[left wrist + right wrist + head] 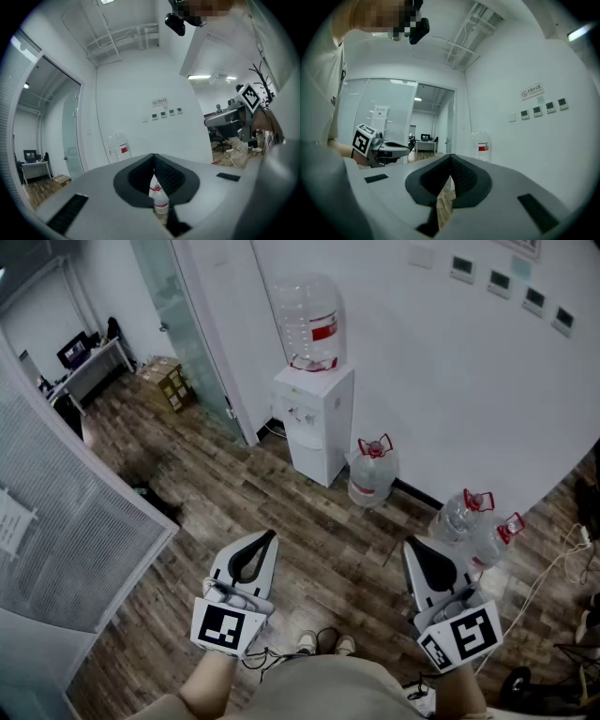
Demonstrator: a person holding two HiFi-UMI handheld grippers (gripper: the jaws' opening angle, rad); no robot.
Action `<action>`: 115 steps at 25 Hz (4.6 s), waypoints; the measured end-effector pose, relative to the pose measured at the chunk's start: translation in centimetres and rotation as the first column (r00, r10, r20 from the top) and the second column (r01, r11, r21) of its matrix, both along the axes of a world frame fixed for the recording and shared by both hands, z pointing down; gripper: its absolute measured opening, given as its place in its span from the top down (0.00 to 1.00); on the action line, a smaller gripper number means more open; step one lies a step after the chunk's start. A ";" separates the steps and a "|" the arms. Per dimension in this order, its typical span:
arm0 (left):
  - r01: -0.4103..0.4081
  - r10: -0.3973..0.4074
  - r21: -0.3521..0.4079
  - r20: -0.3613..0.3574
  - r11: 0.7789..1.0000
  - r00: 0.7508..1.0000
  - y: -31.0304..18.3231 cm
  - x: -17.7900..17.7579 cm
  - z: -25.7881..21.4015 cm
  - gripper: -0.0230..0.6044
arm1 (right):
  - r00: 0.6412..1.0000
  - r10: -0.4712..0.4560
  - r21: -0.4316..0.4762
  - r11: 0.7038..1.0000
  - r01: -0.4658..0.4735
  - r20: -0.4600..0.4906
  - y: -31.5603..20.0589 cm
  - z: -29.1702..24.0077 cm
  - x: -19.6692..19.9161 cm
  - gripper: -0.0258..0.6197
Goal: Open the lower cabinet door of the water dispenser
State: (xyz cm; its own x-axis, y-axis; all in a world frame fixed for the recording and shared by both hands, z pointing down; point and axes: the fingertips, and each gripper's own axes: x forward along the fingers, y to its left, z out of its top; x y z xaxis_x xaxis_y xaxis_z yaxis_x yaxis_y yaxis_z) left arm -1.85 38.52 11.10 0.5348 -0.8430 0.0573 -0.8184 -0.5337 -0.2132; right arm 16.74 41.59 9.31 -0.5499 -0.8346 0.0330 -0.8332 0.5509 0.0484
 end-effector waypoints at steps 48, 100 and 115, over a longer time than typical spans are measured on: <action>0.035 -0.035 -0.054 0.002 0.998 0.999 -14.4 -1.9 5.4 0.96 | 0.998 -0.057 -0.067 0.996 0.060 0.032 -15.2 7.4 -1.6 0.95; -0.027 0.013 -0.148 -0.095 0.989 0.995 -54.5 -5.6 14.6 0.96 | 0.999 0.010 -0.191 0.982 -0.002 0.043 -58.4 18.4 -7.0 0.82; 0.015 -0.028 -0.160 -0.077 0.987 0.997 -61.2 -5.5 30.4 0.95 | 0.999 -0.032 -0.275 0.961 0.032 0.005 -65.0 37.9 -9.6 0.64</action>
State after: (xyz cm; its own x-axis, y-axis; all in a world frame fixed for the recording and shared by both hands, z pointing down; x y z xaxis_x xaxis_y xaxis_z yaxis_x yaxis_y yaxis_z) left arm -7.31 -22.64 41.52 0.5248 -0.8379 0.1499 -0.8409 -0.5377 -0.0618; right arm 7.13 -23.40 47.19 -0.5763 -0.7752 0.2589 -0.8148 0.5694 -0.1089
